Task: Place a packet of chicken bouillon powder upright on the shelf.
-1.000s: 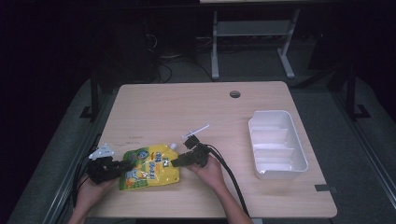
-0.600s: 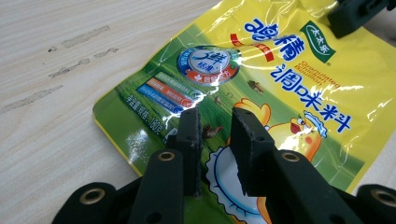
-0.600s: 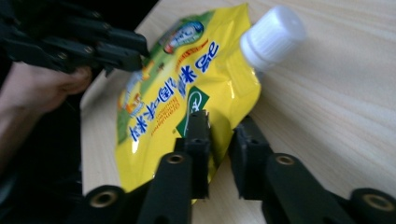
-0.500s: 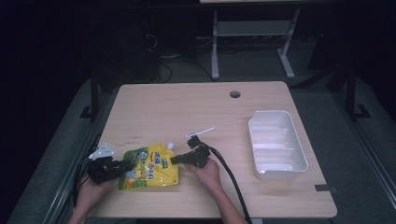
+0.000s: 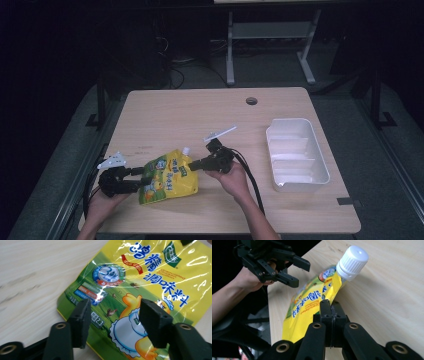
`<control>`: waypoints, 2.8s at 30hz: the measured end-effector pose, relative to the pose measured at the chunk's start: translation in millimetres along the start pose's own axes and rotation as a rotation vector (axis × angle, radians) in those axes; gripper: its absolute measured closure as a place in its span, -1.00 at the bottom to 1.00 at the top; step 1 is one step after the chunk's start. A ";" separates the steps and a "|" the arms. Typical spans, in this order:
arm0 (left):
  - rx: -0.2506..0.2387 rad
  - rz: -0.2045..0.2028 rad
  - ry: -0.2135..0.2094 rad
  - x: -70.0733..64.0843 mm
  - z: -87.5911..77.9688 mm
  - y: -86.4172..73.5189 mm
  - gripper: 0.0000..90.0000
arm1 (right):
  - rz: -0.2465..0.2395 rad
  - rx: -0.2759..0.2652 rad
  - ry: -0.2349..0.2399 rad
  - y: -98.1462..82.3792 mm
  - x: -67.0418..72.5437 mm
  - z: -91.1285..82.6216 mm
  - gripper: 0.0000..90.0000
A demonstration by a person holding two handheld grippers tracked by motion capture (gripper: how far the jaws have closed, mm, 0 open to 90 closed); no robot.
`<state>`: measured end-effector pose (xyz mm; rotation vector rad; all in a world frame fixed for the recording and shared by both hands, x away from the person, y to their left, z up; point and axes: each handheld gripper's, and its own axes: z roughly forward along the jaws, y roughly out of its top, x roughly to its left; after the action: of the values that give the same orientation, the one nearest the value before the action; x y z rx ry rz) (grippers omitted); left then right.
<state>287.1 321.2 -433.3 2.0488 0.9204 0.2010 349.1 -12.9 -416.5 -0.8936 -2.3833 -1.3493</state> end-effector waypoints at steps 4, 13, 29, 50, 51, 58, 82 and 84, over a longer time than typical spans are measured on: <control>-0.049 0.013 -0.069 -9.0 2.8 14.0 -0.33 | -0.103 0.046 -0.044 12.8 15.5 -26.9 1.00; -0.072 0.065 -0.167 -22.7 9.6 31.8 -0.52 | -0.220 0.111 -0.031 37.1 36.3 -58.9 1.00; -0.101 0.118 -0.281 -36.2 17.7 61.7 -0.54 | -0.445 0.256 -0.007 68.4 79.3 -87.2 1.00; -0.016 0.225 -0.510 -46.3 30.1 63.1 0.82 | -0.463 0.286 -0.028 78.1 81.2 -72.4 0.96; -0.014 0.229 -0.514 -46.7 29.2 62.6 0.86 | -0.452 0.280 -0.027 78.5 79.2 -71.4 0.91; -0.031 0.237 -0.511 -46.2 24.1 55.3 0.92 | -0.416 0.216 -0.036 73.0 72.6 -74.4 0.52; -0.062 0.185 -0.437 -30.8 11.2 38.1 0.93 | -0.267 -0.001 -0.051 16.3 43.9 -58.8 -0.31; -0.060 0.184 -0.432 -30.0 11.3 37.5 0.92 | -0.258 -0.009 -0.041 11.1 40.9 -53.2 -0.21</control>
<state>290.9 280.1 -406.2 2.0105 0.4552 -0.1137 320.4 -37.8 -360.1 -0.6374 -2.5974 -1.4446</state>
